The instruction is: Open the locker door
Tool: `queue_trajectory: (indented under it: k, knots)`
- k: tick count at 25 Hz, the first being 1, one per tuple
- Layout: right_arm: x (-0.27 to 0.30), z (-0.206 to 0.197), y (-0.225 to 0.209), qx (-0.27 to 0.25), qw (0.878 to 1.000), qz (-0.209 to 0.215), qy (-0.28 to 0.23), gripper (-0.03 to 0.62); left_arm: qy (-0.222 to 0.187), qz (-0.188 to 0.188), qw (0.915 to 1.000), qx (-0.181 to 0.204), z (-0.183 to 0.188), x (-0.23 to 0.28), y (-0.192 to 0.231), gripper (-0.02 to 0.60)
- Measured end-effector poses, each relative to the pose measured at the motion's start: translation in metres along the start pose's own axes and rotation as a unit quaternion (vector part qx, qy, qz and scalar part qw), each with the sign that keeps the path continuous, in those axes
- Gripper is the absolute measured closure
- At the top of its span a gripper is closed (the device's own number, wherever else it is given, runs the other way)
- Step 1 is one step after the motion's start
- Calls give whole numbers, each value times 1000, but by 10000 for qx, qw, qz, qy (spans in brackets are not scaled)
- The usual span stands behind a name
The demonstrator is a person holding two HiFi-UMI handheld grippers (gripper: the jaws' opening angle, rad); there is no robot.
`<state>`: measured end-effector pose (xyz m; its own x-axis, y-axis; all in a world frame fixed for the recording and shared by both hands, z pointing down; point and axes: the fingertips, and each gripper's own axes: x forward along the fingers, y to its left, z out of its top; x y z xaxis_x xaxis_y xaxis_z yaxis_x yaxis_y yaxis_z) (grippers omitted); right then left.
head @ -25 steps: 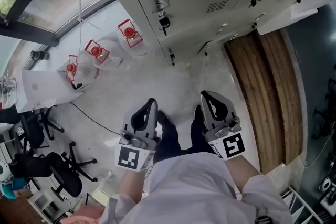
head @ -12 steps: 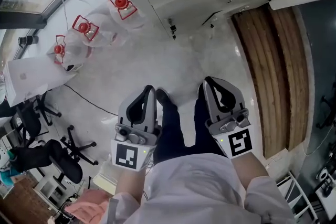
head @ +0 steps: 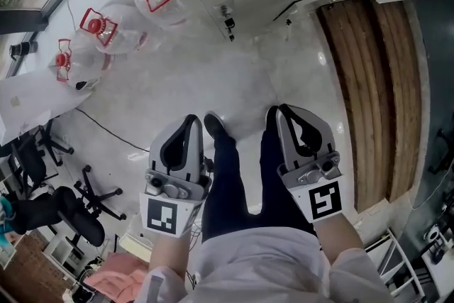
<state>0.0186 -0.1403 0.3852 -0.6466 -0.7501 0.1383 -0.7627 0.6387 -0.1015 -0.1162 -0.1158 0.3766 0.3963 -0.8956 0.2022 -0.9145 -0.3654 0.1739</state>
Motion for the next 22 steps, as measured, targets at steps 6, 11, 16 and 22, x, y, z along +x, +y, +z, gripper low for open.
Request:
queue_trajectory:
  k: [6,11,16,22]
  knots:
    - [7,-31,-5,36,10000,-66,46,582,25,45,10000,7,-33,1,3,578]
    - [15,-54,-4,83,9999,-19,76,580,189,149,9995,-179,-55,-2,12,578]
    - [20,-66,-5,45,9999,-80,136,580,128,56,9998,-170,-58,-2,14,580]
    - [28,-73,1,174,9996,134,184,404,190,108,9994,-263,-62,2,15,578]
